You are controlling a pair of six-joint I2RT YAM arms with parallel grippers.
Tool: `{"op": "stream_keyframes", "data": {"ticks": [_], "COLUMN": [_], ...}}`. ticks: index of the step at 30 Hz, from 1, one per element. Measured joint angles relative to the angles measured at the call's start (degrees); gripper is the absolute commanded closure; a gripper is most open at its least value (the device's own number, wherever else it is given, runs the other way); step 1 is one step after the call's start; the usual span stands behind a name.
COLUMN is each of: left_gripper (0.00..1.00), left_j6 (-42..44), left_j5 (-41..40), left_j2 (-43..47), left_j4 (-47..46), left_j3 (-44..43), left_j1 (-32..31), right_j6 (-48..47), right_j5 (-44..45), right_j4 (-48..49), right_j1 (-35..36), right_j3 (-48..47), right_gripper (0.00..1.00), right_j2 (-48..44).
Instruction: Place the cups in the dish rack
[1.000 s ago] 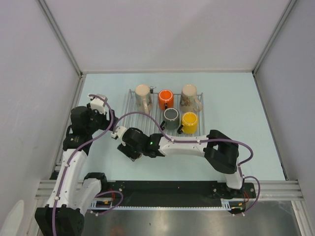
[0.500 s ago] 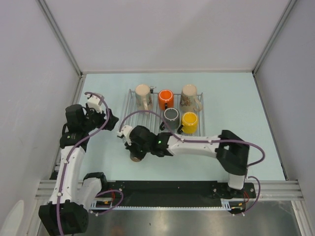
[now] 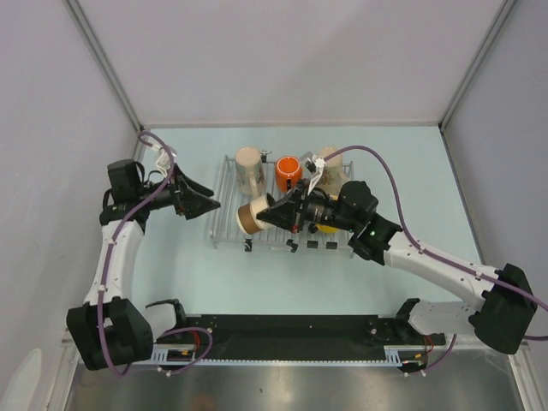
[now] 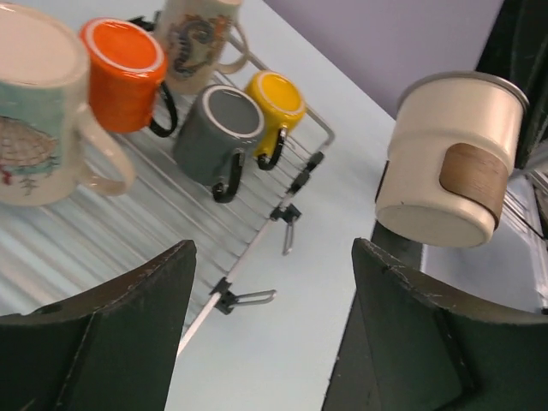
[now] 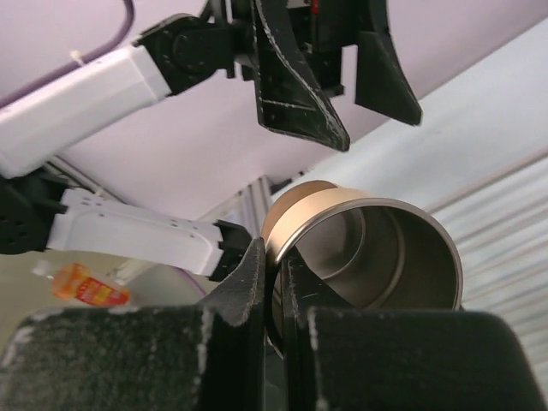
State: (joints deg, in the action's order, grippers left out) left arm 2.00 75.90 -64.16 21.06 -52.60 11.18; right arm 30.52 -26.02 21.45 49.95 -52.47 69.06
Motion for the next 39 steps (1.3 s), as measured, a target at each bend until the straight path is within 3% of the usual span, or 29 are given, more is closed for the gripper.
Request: {"op": "stream_keyframes", "data": {"ticks": [10,20,31,34,39], "left_gripper": [0.21,0.21,0.19,0.28,0.62], "left_j6": [0.5,-0.4,-0.5,-0.5,-0.5], "left_j5": [6.1,7.3,6.8,6.5,6.1], "left_j2": [8.1,11.6,11.5,11.2,10.9], "left_j4": [1.9,2.3,2.3,2.7,3.4], "left_j3": [1.6,2.9,3.0,3.0,3.0], "left_j1": [-13.5,-16.3,-17.2,-17.2,-17.3], "right_j6": [10.9,15.0,20.2,21.8,22.9], "right_j5": [-4.9,-5.9,-6.1,-6.2,-5.3], "right_j4": [14.4,22.4,34.6,38.3,42.2], "right_j1": [-1.4,-1.3,-0.7,-0.3,0.1], "right_j3": [2.5,4.7,5.7,5.8,7.6], "right_gripper": [1.00,1.00,1.00,1.00,1.00], "right_j2": [2.6,3.1,9.5,11.9,12.7]}}
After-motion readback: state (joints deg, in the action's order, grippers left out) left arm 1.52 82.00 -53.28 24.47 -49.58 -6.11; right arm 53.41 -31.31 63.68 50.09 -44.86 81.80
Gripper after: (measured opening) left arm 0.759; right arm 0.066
